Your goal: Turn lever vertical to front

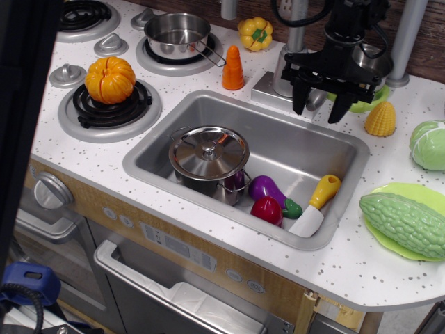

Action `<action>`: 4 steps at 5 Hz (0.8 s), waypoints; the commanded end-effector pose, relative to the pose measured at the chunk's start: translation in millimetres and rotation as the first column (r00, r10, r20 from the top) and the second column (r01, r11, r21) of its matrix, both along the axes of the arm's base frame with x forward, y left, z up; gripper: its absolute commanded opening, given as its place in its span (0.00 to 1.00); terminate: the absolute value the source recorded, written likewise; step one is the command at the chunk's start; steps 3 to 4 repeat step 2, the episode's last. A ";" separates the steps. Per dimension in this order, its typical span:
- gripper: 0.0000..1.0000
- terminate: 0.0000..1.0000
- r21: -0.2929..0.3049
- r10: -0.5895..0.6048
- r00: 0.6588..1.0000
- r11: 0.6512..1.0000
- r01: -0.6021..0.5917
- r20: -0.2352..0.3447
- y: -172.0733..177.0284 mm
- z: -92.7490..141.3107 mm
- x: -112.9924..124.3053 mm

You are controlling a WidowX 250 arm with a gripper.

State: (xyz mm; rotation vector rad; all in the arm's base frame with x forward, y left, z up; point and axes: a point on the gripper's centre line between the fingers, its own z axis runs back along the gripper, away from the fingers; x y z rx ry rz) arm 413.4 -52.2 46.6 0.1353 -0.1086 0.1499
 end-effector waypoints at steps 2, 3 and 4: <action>1.00 1.00 0.028 -0.026 0.993 0.999 0.023 0.112 1.1 74.4 -8.7; 1.00 1.00 0.028 -0.026 0.993 0.999 0.023 0.112 1.1 74.4 -8.7; 1.00 1.00 0.028 -0.026 0.993 0.999 0.023 0.112 1.1 74.4 -8.7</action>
